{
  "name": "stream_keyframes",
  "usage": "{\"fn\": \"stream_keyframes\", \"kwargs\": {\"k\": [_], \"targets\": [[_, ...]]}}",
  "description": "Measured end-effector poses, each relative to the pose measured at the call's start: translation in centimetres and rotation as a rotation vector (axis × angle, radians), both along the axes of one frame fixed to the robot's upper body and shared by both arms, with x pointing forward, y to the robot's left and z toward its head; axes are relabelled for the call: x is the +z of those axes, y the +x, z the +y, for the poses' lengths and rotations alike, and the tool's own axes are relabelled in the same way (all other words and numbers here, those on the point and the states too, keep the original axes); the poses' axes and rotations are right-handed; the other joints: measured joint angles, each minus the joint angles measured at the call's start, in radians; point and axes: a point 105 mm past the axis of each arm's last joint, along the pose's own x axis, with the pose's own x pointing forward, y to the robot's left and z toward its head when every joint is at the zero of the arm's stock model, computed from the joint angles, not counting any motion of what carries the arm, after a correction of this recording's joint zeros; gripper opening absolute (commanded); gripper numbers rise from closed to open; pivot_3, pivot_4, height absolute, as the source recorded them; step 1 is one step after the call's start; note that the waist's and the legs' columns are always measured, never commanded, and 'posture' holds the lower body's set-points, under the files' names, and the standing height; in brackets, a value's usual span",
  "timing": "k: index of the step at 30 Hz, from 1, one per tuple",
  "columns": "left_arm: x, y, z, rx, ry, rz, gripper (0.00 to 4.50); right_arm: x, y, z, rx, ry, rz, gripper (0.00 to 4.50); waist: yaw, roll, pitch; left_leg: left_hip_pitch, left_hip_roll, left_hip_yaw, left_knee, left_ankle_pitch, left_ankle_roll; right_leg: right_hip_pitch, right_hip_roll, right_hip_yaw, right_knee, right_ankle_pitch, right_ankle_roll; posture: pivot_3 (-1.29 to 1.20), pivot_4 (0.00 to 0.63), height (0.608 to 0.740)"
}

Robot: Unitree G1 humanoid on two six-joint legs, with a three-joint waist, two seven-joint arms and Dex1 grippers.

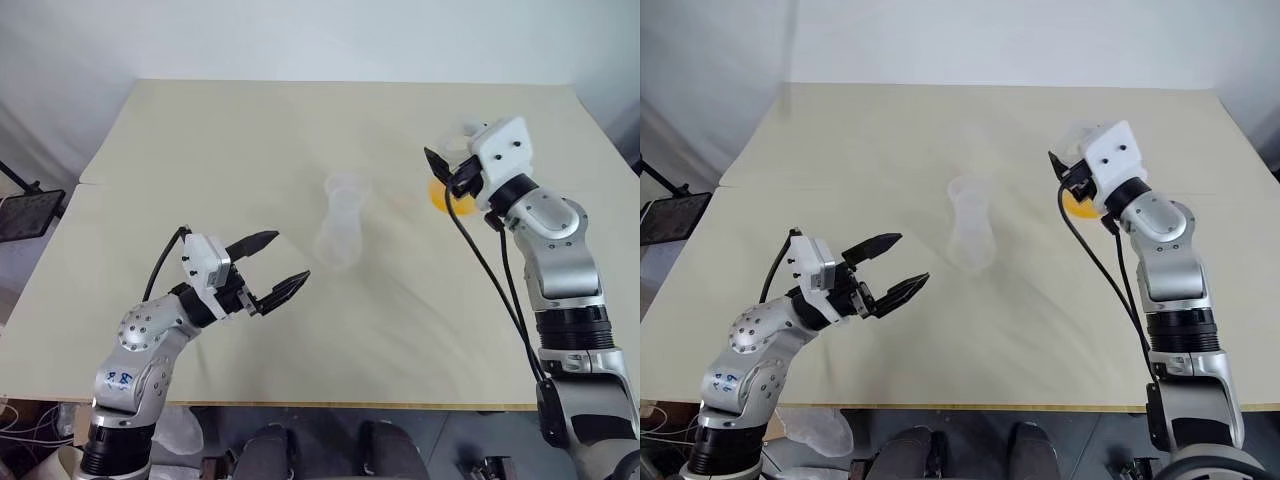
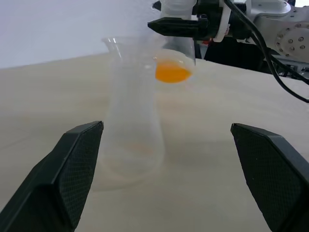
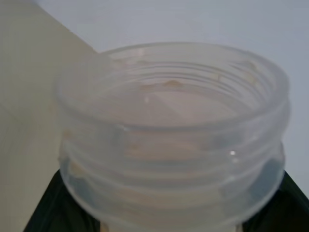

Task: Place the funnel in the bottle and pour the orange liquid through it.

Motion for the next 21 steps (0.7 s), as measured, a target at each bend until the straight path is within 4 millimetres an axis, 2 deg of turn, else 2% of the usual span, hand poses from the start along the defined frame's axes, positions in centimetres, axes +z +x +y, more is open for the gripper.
{"fn": "stream_keyframes", "kwargs": {"k": [14,15,16,21], "targets": [[-0.3,0.8,-0.6,0.017,0.007,-0.019,4.5,1.6,-0.7,3.6,0.001,-0.263,-0.236,2.75,-0.005,0.0,0.0,0.0,0.0,0.0,0.0,0.0,0.0,0.0,0.0,0.0,0.0,0.0,0.0,0.0,0.15,0.74],[-0.3,0.9,-0.6,0.021,0.007,-0.02,4.5,1.8,-0.7,3.9,0.0,-0.289,-0.259,2.75,-0.006,0.0,0.0,0.0,0.0,0.0,0.0,0.0,0.0,0.0,0.0,0.0,0.0,0.0,0.0,0.0,0.15,0.74],[-0.1,0.9,-0.8,0.024,-0.009,-0.03,4.5,1.8,-0.8,5.0,-0.023,-0.391,-0.336,2.75,-0.008,0.0,0.0,0.0,0.0,0.0,0.0,0.0,0.0,0.0,0.0,0.0,0.0,0.0,0.0,0.0,0.15,0.74],[-0.2,1.1,-0.9,0.034,-0.014,-0.031,4.5,2.2,-0.4,5.8,-0.071,-0.496,-0.422,2.75,-0.015,0.0,0.0,0.0,0.0,0.0,0.0,0.0,0.0,0.0,0.0,-0.001,0.0,0.0,0.0,0.0,0.15,0.74]]}}
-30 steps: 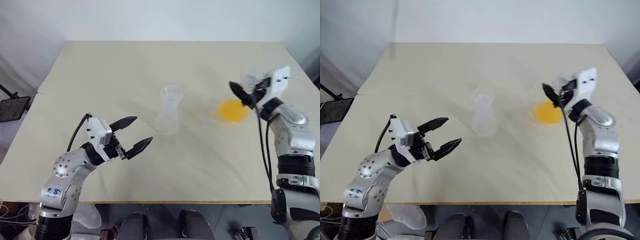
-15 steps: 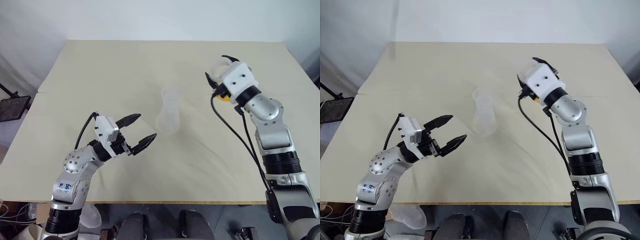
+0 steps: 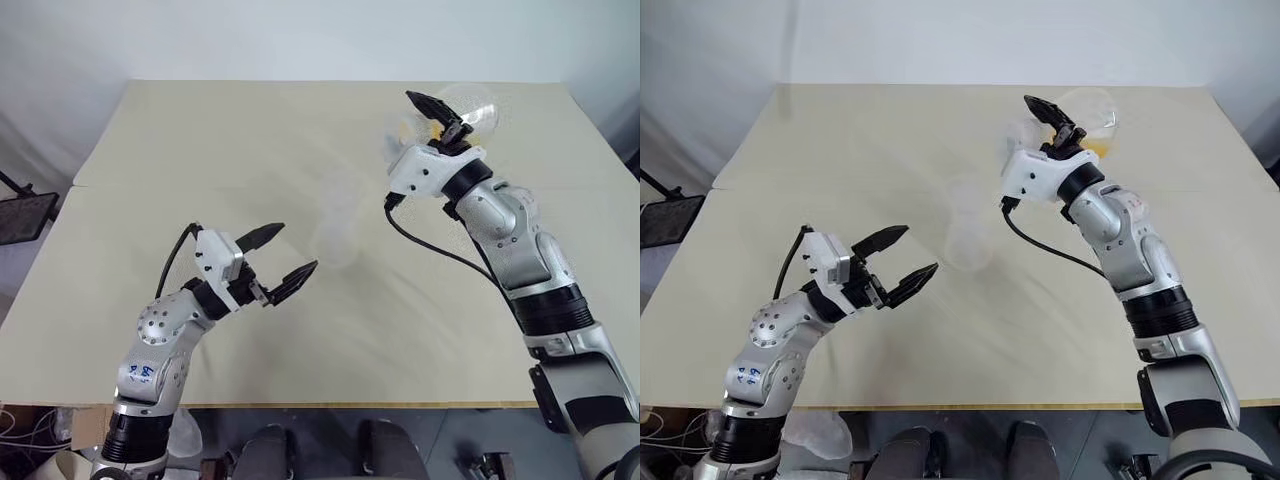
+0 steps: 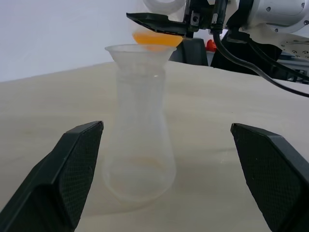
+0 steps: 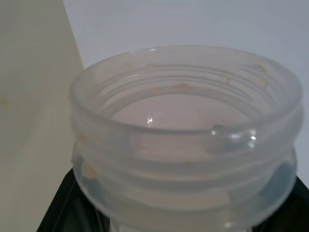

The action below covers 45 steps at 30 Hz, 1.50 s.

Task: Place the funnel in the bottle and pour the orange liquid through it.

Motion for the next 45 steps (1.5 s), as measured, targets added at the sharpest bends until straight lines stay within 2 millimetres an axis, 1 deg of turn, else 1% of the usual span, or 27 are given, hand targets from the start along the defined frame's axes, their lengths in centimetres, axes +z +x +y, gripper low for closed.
{"fn": "stream_keyframes", "kwargs": {"k": [3,5,13,20,30,33,35,45], "targets": [[-0.2,0.1,-0.2,-0.002,-0.006,0.006,4.5,0.1,0.2,0.4,-0.038,-0.079,-0.078,2.75,-0.01,0.0,0.0,0.0,0.0,0.0,0.0,0.0,0.0,0.0,0.0,0.0,0.0,0.0,0.0,0.0,0.15,0.74],[-0.3,0.1,-0.3,-0.004,-0.007,0.006,4.5,0.2,0.2,0.4,-0.05,-0.097,-0.104,2.75,-0.011,0.0,0.0,0.0,0.0,-0.001,0.0,0.0,0.0,0.0,0.0,0.0,0.0,0.0,0.0,0.0,0.15,0.74],[-0.2,0.3,-0.5,0.013,-0.028,0.005,4.5,0.5,0.1,0.8,-0.059,-0.14,-0.154,2.75,-0.011,0.0,0.0,0.0,0.0,-0.001,0.0,0.0,0.0,0.0,0.0,0.0,0.0,0.0,0.0,0.0,0.15,0.74],[0.0,0.6,-0.4,0.051,-0.051,-0.004,4.5,-0.2,0.0,2.0,-0.036,-0.19,-0.166,2.75,-0.011,0.0,0.0,0.0,0.0,-0.001,0.0,0.0,0.0,0.0,0.0,0.0,0.0,0.0,0.0,0.0,0.15,0.74],[0.0,0.7,-0.3,0.062,-0.055,-0.003,4.5,0.0,-0.4,2.8,-0.025,-0.235,-0.228,2.75,-0.012,0.0,0.0,0.0,0.0,-0.002,0.0,0.0,0.0,0.0,0.0,0.0,0.0,0.0,0.0,0.0,0.15,0.74],[0.0,0.7,-0.3,0.065,-0.055,-0.003,4.5,0.2,-0.6,3.3,-0.011,-0.25,-0.255,2.75,-0.012,0.0,0.0,0.0,0.0,-0.002,0.0,0.0,0.0,0.0,0.0,0.0,0.0,0.0,0.0,0.0,0.15,0.74],[0.0,0.7,-0.3,0.068,-0.056,-0.001,4.5,0.0,-0.6,3.6,-0.001,-0.264,-0.258,2.75,-0.012,0.0,0.0,0.0,0.0,-0.002,0.0,0.0,0.0,0.0,0.0,0.0,0.0,0.0,0.0,0.0,0.15,0.74],[0.0,0.7,-0.3,0.075,-0.059,0.002,4.5,-0.1,-0.2,3.4,-0.016,-0.266,-0.259,2.75,-0.012,0.0,0.0,0.0,0.0,-0.004,0.0,0.0,0.0,0.0,0.0,0.0,0.0,0.0,0.0,0.0,0.15,0.74]]}}
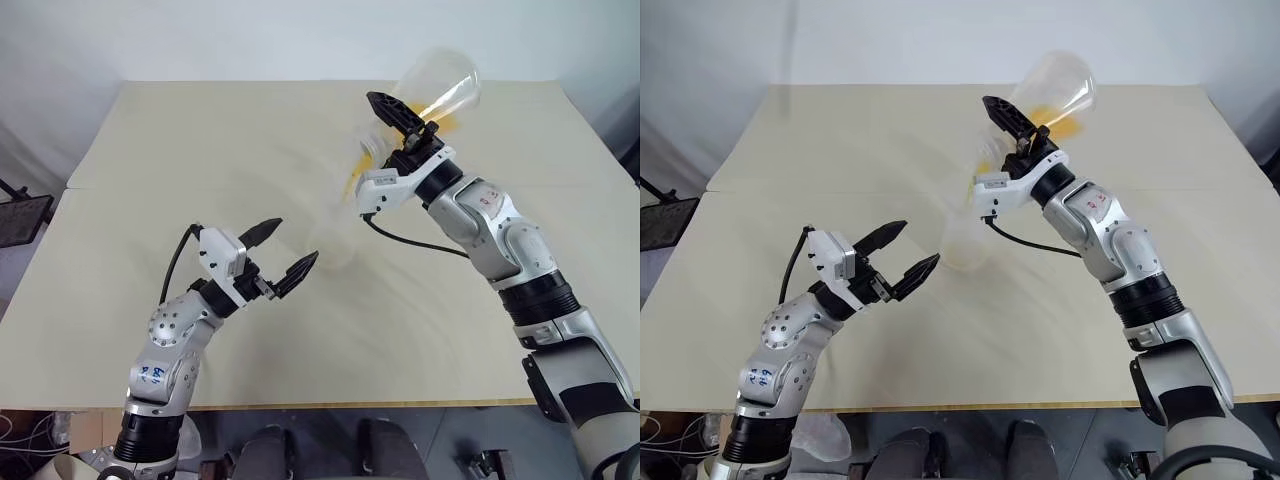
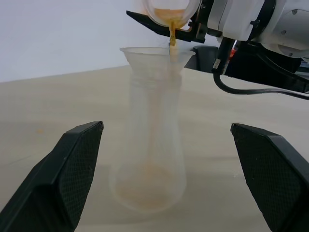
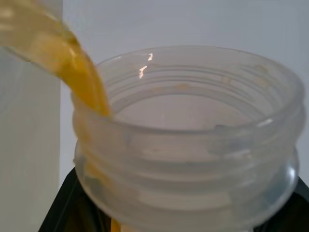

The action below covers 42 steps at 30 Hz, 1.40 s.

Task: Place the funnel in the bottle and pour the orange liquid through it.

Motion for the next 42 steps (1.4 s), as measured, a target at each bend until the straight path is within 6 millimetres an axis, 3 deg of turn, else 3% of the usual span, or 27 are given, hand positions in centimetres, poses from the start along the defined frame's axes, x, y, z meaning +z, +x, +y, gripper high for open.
{"fn": "stream_keyframes", "kwargs": {"k": [42], "targets": [[0.4,-0.3,-0.4,-0.006,-0.006,-0.012,4.5,-1.1,0.3,1.1,0.003,-0.067,-0.026,2.75,0.0,0.0,0.0,0.0,0.0,-0.003,0.0,0.0,0.0,0.0,0.0,0.0,0.0,0.0,0.0,0.0,0.15,0.74]]}}
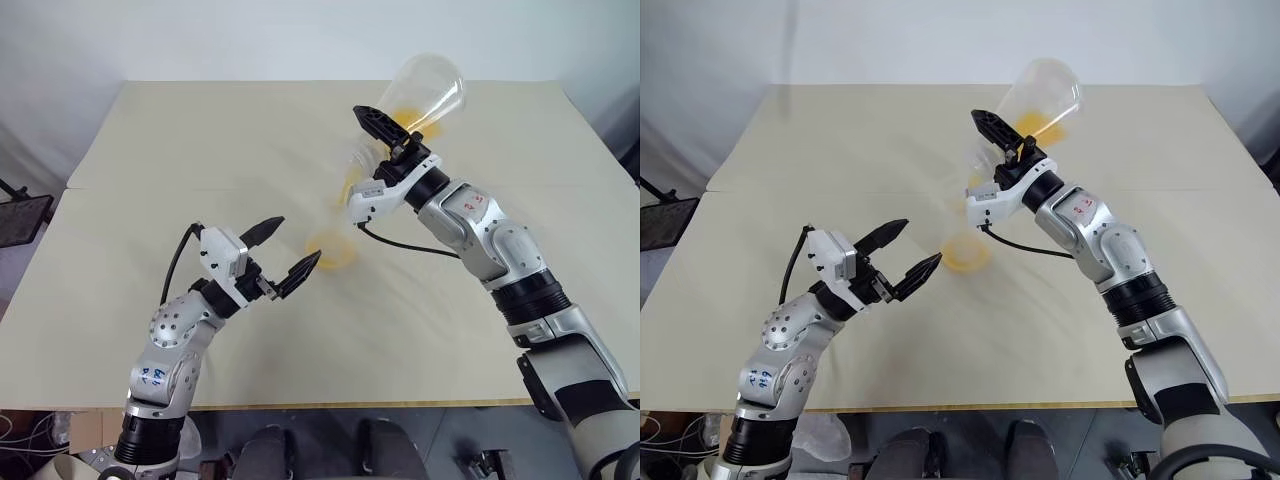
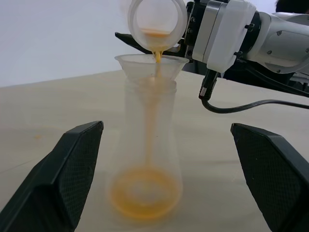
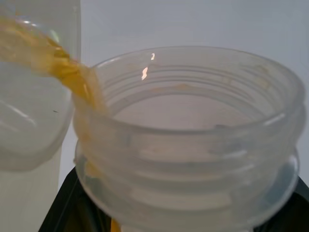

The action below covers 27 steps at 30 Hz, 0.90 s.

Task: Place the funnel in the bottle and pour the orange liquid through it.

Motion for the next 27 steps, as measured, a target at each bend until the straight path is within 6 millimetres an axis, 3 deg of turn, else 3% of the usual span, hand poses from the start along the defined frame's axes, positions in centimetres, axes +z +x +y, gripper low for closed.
{"fn": "stream_keyframes", "kwargs": {"k": [27], "targets": [[0.09,0.04,-0.17,0.003,-0.015,-0.002,4.5,0.4,-0.08,-0.64,-0.018,-0.02,-0.061,2.75,0.0,0.0,0.0,0.0,0.0,0.0,0.0,0.0,0.0,0.0,0.0,0.0,0.0,0.0,0.0,0.0,0.15,0.74]]}}
